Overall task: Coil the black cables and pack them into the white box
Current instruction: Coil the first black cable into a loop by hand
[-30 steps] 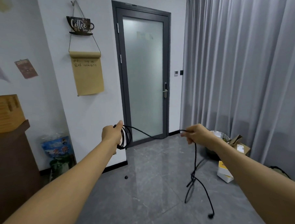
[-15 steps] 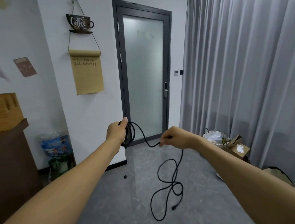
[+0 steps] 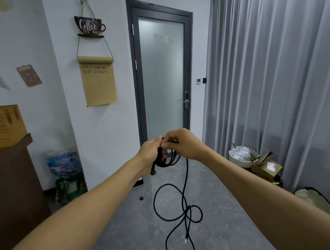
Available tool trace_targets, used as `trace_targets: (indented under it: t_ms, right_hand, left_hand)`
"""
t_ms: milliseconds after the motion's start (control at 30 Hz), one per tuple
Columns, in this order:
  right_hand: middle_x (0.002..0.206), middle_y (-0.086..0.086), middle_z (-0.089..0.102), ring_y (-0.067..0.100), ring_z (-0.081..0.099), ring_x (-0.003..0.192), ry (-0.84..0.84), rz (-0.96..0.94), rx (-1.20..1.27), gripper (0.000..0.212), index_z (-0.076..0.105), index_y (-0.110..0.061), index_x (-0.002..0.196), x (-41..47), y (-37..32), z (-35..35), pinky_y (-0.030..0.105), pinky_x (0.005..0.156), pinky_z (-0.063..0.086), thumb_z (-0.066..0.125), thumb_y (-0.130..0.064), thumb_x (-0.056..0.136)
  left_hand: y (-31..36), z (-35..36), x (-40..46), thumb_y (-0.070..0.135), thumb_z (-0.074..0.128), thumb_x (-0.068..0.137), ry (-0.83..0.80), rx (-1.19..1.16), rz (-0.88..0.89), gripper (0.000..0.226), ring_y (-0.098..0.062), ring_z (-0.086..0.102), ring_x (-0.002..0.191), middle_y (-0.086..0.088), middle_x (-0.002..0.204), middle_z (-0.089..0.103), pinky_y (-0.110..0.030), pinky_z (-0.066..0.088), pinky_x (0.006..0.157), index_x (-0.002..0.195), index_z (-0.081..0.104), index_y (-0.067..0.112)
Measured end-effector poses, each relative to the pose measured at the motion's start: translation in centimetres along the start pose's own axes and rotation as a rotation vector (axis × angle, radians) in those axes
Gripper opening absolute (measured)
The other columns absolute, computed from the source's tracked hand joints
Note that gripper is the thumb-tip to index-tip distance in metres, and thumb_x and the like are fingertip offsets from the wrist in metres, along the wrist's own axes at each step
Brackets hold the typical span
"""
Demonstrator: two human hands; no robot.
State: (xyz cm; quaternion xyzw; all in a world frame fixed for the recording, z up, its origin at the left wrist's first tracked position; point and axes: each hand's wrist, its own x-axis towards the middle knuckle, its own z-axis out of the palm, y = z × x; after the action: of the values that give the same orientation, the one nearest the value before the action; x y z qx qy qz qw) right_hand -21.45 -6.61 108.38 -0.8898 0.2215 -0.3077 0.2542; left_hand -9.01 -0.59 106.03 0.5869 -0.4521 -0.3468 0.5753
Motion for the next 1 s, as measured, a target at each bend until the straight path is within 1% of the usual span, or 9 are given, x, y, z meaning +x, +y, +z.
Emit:
trace_targets:
  t_ms: [67,200,300,367,533,667,767,900,1000]
  right_hand:
    - [0.067,-0.012,0.064,-0.004,0.057,0.064,0.031,0.010,0.037,0.009,0.065,-0.015,0.078,0.0,0.2,0.3,0.009,0.068,0.042,0.065,-0.017,0.087]
    - [0.067,-0.004,0.058,0.006,0.049,0.058,0.119,0.076,0.029,0.019,0.057,-0.016,0.073,0.4,0.4,0.2,0.016,0.058,0.040,0.074,-0.022,0.079]
    - [0.061,-0.005,0.052,0.008,0.041,0.052,0.113,0.121,-0.014,0.027,0.054,-0.018,0.067,0.5,0.7,-0.4,0.018,0.051,0.036,0.079,-0.029,0.073]
    - [0.057,-0.005,0.049,0.008,0.038,0.049,0.092,0.153,-0.002,0.030,0.054,-0.018,0.065,0.3,1.1,-0.9,0.020,0.050,0.034,0.080,-0.032,0.071]
    - [0.057,-0.002,0.046,0.012,0.037,0.053,0.091,0.233,0.052,0.027,0.058,-0.015,0.069,-0.4,2.9,-1.8,0.026,0.054,0.034,0.075,-0.036,0.076]
    - [0.059,-0.001,0.048,0.012,0.041,0.055,0.120,0.291,0.027,0.024,0.059,-0.014,0.073,-1.1,4.6,-2.9,0.023,0.057,0.038,0.068,-0.033,0.084]
    - [0.057,-0.002,0.045,0.011,0.039,0.052,0.139,0.332,-0.006,0.024,0.055,-0.014,0.069,-1.9,6.0,-3.9,0.019,0.053,0.035,0.064,-0.026,0.088]
    - [0.062,0.000,0.051,0.012,0.043,0.055,0.109,0.335,-0.043,0.021,0.059,-0.007,0.076,-2.9,7.3,-4.8,0.019,0.053,0.037,0.059,-0.020,0.091]
    - [0.063,-0.001,0.054,0.012,0.046,0.056,0.053,0.345,-0.094,0.021,0.059,-0.011,0.072,-3.4,8.2,-5.1,0.022,0.055,0.041,0.060,-0.020,0.091]
  left_hand:
    - [0.1,0.4,-0.1,0.030,0.029,0.104,-0.025,-0.062,-0.005,0.045,-0.018,0.045,0.059,-0.005,0.063,0.047,-0.029,0.040,0.061,0.073,0.053,0.008]
    - [0.2,0.4,-0.1,0.033,0.029,0.104,-0.085,-0.160,-0.059,0.046,-0.015,0.032,0.055,0.002,0.054,0.032,-0.024,0.033,0.057,0.065,0.047,0.014]
    - [-0.1,0.0,0.1,0.035,0.031,0.103,-0.160,-0.106,-0.076,0.043,-0.011,0.025,0.052,0.008,0.050,0.026,-0.023,0.028,0.055,0.067,0.046,0.017]
    - [-0.2,-0.4,0.1,0.037,0.032,0.103,-0.214,-0.062,-0.088,0.041,-0.009,0.024,0.048,0.009,0.049,0.026,-0.022,0.028,0.054,0.069,0.045,0.017]
    - [-0.1,-1.3,-0.4,0.039,0.045,0.098,-0.272,-0.001,-0.095,0.037,-0.006,0.025,0.043,0.009,0.050,0.028,-0.019,0.030,0.049,0.068,0.045,0.017]
    - [-0.1,-1.8,-0.4,0.035,0.046,0.098,-0.157,0.001,-0.051,0.037,-0.006,0.024,0.040,0.009,0.049,0.027,-0.019,0.030,0.048,0.066,0.039,0.018]
    - [-0.1,-2.6,0.0,0.034,0.046,0.098,-0.055,-0.030,-0.047,0.036,-0.006,0.025,0.037,0.010,0.045,0.029,-0.021,0.031,0.048,0.068,0.039,0.017]
    - [-0.1,-2.7,0.2,0.033,0.046,0.099,0.008,-0.065,-0.054,0.035,-0.006,0.025,0.036,0.010,0.045,0.029,-0.023,0.033,0.049,0.068,0.040,0.017]
    - [-0.1,-2.0,0.3,0.033,0.046,0.099,0.042,-0.090,-0.067,0.035,-0.006,0.025,0.036,0.009,0.046,0.030,-0.023,0.035,0.049,0.068,0.040,0.016]
